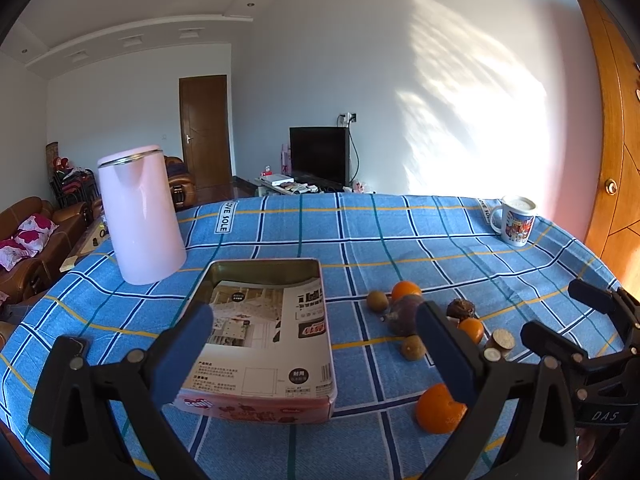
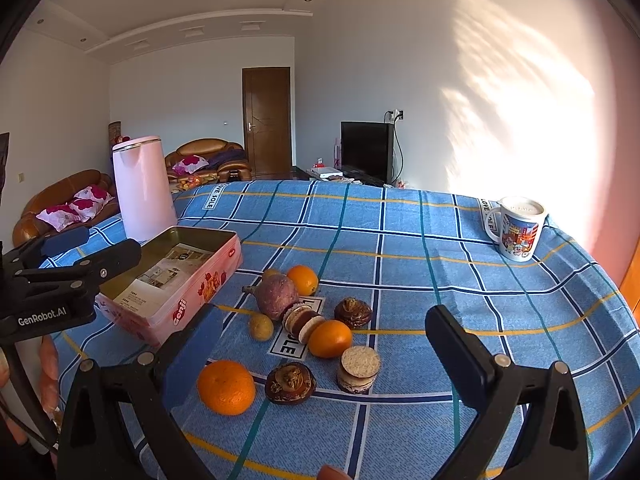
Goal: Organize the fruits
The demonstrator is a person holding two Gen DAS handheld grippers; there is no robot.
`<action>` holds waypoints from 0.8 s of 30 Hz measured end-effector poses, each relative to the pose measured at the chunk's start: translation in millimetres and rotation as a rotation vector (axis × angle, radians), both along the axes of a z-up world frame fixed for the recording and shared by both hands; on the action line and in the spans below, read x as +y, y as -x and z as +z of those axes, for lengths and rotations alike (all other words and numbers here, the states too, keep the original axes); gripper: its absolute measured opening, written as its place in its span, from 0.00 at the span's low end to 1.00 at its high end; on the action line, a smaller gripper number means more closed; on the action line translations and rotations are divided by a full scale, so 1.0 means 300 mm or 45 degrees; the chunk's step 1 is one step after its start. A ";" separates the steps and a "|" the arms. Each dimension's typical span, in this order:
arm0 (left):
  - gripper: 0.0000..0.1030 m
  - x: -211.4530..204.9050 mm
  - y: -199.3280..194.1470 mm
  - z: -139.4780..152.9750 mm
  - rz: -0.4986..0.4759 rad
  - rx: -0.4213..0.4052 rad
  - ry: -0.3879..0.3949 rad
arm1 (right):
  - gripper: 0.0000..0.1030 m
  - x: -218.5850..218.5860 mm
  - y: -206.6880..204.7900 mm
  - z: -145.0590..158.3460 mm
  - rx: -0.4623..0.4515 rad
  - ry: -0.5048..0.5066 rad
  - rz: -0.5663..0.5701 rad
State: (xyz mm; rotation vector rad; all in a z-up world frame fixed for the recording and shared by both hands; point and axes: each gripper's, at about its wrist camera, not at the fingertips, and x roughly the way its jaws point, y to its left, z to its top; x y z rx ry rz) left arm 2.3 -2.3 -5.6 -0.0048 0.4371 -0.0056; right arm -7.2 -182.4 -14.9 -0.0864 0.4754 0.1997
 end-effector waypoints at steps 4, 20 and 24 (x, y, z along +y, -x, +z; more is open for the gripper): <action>1.00 -0.001 0.000 -0.001 0.000 -0.001 -0.001 | 0.99 0.000 0.002 -0.001 0.000 -0.002 0.001; 1.00 0.002 0.000 -0.002 -0.001 0.000 0.005 | 0.99 0.002 0.002 -0.007 0.006 0.000 0.002; 1.00 0.004 0.000 -0.004 0.001 0.000 0.007 | 0.99 0.002 0.002 -0.008 0.007 0.000 0.001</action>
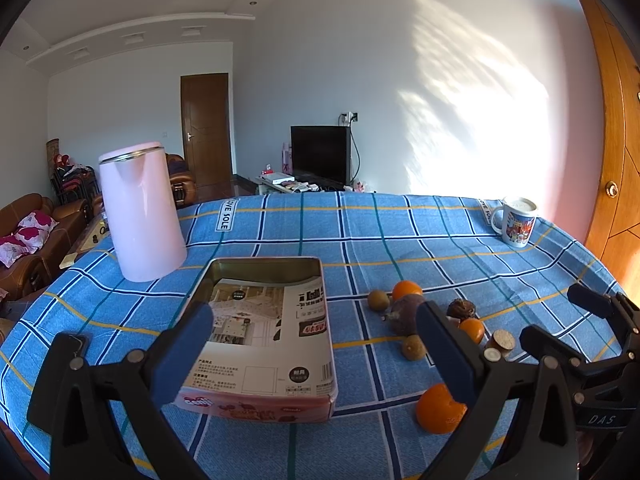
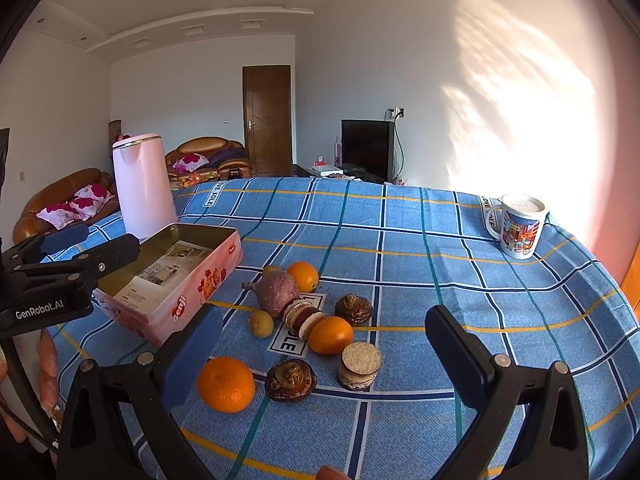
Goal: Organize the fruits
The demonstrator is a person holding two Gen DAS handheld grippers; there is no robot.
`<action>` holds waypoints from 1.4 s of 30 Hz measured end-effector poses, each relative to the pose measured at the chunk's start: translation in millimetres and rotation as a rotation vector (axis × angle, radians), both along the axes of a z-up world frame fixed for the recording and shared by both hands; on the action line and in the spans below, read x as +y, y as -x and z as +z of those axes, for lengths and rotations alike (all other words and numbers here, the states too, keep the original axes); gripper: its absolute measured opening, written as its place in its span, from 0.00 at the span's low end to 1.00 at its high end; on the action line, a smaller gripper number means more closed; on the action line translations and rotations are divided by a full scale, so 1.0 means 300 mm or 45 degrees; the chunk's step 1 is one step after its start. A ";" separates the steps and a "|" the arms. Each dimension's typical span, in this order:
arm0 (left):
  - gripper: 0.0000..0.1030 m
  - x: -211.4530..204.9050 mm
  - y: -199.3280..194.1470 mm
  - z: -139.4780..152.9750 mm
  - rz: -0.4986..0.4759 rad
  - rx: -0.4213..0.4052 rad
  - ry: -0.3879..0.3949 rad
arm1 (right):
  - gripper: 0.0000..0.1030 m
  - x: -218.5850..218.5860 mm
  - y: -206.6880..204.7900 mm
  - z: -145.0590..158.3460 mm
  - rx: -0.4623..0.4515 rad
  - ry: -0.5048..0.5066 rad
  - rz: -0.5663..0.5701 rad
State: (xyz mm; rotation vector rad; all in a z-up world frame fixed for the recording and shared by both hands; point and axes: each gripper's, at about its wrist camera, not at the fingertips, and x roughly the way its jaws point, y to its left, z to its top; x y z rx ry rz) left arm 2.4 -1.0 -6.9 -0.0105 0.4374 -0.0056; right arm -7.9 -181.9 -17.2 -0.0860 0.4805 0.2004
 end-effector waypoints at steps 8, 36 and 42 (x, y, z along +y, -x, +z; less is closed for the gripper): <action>1.00 -0.006 0.006 -0.039 -0.010 0.016 0.050 | 0.99 -0.048 -0.013 -0.033 0.013 -0.005 -0.024; 0.54 -0.251 -0.065 -0.306 -0.402 0.410 0.134 | 0.47 -0.100 -0.187 -0.213 0.340 0.069 -0.022; 0.47 -0.248 -0.061 -0.294 -0.429 0.388 0.131 | 0.34 -0.119 -0.174 -0.207 0.320 0.020 -0.017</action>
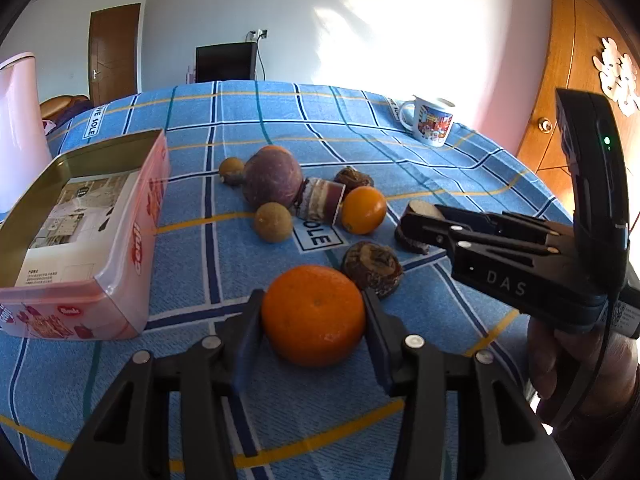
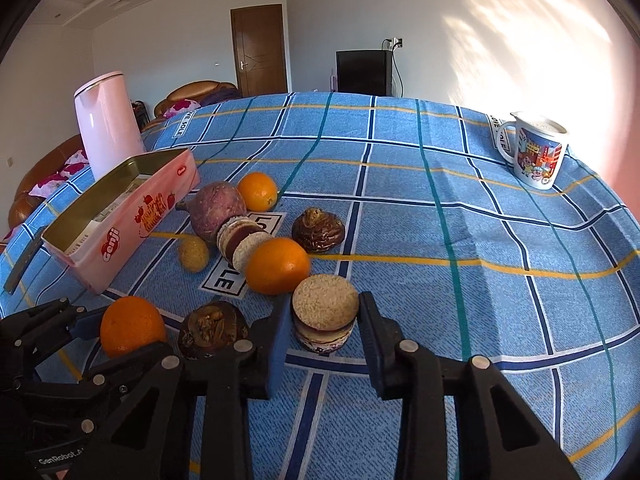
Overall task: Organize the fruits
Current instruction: 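Grasp the large orange with the left tool while the right tool grasps a round biscuit stack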
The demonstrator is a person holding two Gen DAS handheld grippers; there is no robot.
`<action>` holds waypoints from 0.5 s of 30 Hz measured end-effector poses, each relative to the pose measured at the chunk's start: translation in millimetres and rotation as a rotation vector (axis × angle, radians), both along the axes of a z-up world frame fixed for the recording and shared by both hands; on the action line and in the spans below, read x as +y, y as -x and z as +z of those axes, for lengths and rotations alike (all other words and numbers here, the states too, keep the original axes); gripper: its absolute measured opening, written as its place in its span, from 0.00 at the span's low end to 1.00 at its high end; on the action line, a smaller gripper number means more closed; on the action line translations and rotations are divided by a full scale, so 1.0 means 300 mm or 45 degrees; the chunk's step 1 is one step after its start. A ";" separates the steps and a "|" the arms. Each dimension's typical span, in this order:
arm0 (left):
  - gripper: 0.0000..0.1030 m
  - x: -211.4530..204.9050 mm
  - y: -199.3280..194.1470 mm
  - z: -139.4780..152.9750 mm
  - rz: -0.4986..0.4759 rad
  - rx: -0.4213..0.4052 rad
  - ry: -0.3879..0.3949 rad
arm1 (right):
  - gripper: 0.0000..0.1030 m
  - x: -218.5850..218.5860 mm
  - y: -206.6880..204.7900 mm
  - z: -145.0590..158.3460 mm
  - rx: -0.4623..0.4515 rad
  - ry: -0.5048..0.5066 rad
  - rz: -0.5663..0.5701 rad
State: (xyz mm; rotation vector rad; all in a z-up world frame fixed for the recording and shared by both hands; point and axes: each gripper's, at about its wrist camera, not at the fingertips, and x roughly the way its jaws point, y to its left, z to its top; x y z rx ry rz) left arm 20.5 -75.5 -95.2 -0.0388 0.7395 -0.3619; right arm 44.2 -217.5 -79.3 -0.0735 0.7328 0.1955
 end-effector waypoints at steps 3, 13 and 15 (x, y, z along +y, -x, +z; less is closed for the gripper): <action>0.47 0.017 0.001 0.014 0.027 -0.026 -0.003 | 0.34 -0.001 0.007 0.004 -0.011 -0.011 0.012; 0.47 0.085 0.006 0.089 0.105 -0.145 -0.015 | 0.34 0.018 0.043 0.038 -0.108 -0.028 0.066; 0.47 0.099 0.005 0.101 0.119 -0.164 -0.021 | 0.34 0.035 0.052 0.053 -0.129 -0.023 0.089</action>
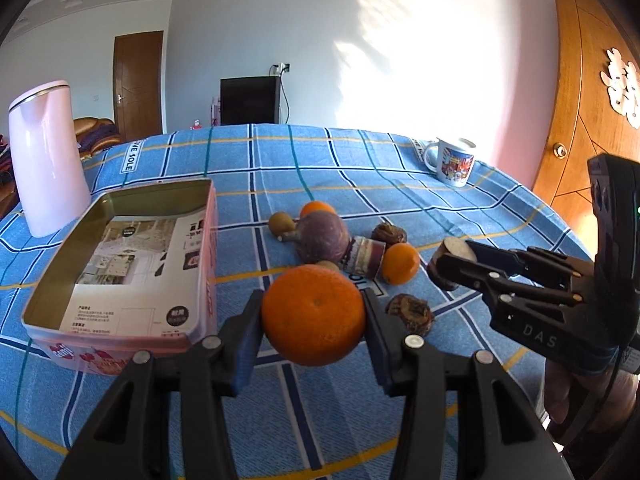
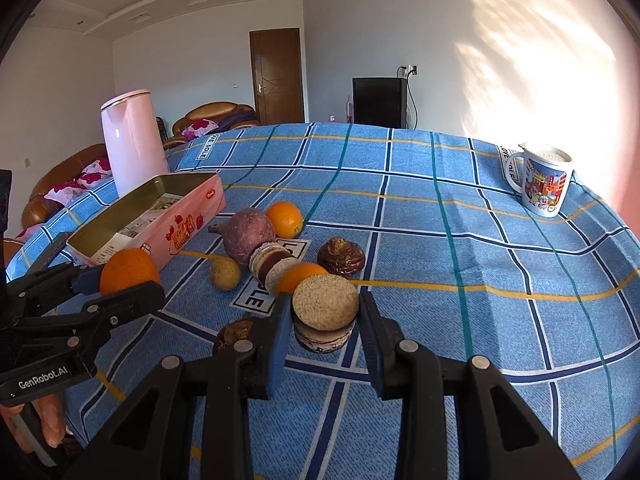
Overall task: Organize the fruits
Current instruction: 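Grasp the large orange with the left tool while the right tool grasps a round biscuit stack, then carry the orange with the left tool into the pink tin while the right tool drops the biscuit stack in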
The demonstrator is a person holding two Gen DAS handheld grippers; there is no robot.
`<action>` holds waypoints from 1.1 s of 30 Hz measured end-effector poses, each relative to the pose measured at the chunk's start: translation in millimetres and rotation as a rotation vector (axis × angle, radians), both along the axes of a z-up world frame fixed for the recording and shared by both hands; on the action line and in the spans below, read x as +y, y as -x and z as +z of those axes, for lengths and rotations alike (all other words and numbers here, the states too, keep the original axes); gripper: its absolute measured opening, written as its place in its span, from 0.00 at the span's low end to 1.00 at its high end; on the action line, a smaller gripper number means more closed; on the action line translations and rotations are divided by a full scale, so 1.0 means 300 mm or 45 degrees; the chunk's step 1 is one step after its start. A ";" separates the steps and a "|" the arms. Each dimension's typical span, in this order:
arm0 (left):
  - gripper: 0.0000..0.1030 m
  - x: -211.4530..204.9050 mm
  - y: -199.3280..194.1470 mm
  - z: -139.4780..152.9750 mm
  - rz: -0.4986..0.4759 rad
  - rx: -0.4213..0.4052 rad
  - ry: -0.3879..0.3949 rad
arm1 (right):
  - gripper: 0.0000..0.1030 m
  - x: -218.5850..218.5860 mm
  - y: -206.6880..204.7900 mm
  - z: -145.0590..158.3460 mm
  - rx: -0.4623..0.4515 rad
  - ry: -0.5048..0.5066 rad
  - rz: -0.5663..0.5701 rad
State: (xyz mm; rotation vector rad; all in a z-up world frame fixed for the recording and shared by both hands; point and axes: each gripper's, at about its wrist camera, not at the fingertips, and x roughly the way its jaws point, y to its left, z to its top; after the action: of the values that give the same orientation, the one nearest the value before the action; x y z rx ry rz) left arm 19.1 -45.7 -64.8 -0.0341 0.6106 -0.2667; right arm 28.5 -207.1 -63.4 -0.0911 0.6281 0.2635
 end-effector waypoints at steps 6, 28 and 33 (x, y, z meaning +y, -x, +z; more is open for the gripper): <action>0.47 0.048 -0.011 0.037 0.055 -0.044 -0.003 | 0.34 0.044 0.006 0.040 -0.039 -0.029 0.080; 0.47 0.195 -0.086 0.096 0.191 -0.095 -0.007 | 0.34 0.234 -0.058 0.189 -0.129 -0.021 0.272; 0.47 0.238 -0.125 0.105 0.225 -0.097 -0.011 | 0.34 0.278 -0.096 0.222 -0.134 -0.022 0.307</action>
State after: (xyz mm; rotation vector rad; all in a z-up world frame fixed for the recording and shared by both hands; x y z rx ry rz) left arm 56.5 25.8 -33.2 -0.0688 0.5294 -0.0934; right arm 57.4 -123.7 3.2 -0.1634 0.5102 0.4941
